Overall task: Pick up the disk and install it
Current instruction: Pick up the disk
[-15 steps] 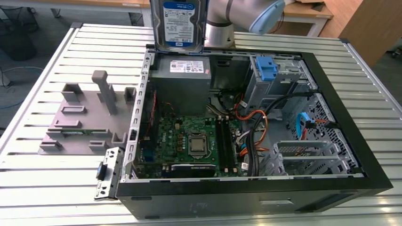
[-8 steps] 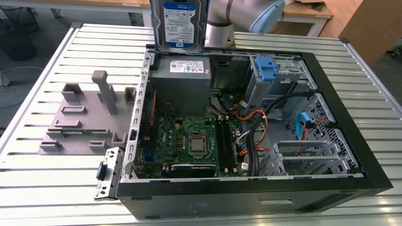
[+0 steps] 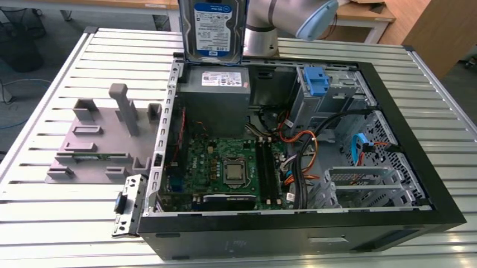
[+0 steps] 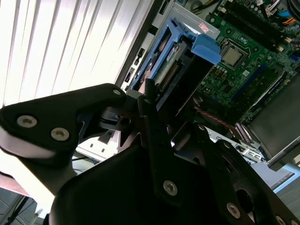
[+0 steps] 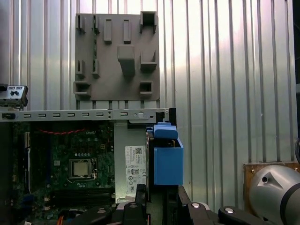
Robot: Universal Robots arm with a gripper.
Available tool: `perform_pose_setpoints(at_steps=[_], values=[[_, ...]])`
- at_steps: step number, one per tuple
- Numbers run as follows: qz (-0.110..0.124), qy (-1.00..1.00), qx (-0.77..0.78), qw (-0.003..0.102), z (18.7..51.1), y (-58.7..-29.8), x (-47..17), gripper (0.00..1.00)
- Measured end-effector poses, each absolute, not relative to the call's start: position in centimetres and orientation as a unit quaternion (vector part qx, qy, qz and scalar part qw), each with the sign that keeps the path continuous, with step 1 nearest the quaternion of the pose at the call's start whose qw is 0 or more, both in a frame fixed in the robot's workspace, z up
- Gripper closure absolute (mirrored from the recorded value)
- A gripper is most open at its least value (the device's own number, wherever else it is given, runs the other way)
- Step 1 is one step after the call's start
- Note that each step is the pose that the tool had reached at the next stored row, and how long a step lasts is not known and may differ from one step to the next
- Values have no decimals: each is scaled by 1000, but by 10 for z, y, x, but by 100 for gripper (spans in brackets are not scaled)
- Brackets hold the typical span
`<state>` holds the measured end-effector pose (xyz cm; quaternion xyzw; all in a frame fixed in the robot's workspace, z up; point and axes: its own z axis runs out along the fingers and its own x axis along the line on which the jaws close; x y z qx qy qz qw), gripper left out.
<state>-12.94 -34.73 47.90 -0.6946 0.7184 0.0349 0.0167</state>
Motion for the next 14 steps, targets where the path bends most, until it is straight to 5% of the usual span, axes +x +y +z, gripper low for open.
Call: perform_pose_setpoints(at_steps=[14], values=[[35, 718, -694, 17, 479, -360, -127, 65]])
